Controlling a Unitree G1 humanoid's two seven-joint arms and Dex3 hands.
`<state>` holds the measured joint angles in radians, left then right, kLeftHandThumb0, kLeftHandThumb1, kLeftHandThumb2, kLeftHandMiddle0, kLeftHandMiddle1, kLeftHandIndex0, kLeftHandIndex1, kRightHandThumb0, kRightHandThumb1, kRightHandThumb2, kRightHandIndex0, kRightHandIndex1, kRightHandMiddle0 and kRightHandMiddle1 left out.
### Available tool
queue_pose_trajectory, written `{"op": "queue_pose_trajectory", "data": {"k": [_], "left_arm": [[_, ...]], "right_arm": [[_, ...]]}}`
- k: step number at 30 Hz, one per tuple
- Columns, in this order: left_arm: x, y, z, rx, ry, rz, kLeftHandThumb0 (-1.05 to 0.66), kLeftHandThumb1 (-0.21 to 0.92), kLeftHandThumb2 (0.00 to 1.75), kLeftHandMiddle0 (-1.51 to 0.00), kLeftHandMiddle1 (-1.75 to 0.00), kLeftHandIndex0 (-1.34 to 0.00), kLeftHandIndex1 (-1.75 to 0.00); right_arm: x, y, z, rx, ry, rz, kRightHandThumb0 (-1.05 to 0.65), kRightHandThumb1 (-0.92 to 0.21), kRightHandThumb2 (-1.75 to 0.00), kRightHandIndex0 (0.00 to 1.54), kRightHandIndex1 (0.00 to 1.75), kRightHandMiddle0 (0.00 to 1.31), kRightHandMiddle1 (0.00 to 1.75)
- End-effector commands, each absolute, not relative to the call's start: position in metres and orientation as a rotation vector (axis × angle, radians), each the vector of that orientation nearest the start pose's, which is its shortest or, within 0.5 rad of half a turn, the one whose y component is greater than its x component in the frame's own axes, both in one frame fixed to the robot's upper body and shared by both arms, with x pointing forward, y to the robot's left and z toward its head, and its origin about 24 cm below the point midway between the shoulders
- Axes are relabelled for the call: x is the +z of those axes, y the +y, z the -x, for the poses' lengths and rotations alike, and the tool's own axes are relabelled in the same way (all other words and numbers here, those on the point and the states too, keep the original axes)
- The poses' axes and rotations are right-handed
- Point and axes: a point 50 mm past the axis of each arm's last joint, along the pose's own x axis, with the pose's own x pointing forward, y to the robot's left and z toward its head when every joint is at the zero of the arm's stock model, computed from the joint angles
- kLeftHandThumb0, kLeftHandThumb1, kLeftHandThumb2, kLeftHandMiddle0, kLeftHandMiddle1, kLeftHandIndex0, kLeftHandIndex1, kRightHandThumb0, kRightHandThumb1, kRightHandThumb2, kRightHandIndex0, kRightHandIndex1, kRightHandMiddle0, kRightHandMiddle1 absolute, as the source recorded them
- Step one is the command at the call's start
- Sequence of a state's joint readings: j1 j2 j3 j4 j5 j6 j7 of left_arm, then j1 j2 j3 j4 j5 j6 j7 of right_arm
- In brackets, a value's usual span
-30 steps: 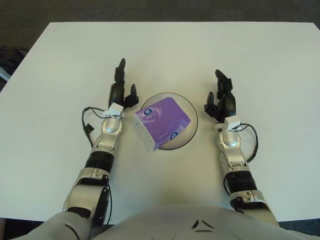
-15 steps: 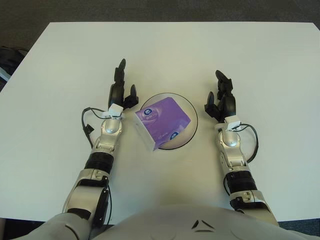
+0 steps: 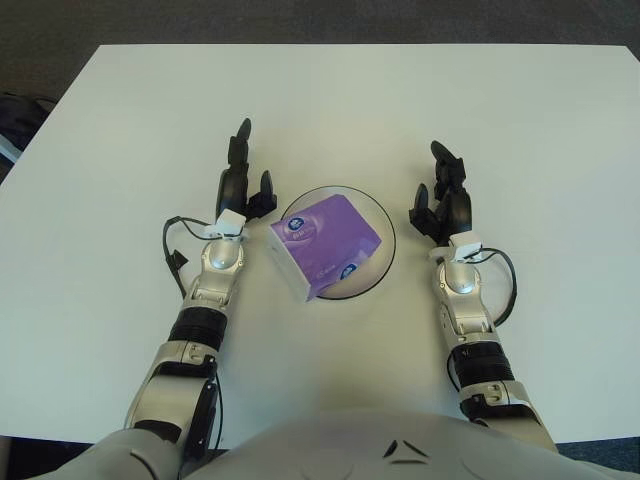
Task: Put the tissue paper into the plate.
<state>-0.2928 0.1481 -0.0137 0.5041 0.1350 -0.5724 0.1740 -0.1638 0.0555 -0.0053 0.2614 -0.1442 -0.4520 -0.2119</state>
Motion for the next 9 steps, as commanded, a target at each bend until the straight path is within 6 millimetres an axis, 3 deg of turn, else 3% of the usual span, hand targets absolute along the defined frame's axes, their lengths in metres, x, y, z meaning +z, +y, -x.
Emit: {"op": "queue_pose_trajectory", "data": {"k": [1, 9], "left_arm": [[-0.0253, 0.1625, -0.2407, 0.041, -0.021, -0.224, -0.87, 0.92, 0.91, -0.11, -0.01, 0.00, -0.34], [-0.0224, 0.1610, -0.2382, 0.040, -0.032, -0.219, -0.87, 0.92, 0.92, -0.11, -0.01, 0.00, -0.33]], "right_arm": [[0.0405, -0.1378, -0.2639, -0.156, -0.252, 0.043, -0.56, -0.92, -0.80, 0.29, 0.10, 0.00, 0.57], [0.0389, -0.1383, -0.2633, -0.158, -0.246, 0.043, -0.55, -0.92, -0.80, 0.31, 0.11, 0.00, 0.61]]}}
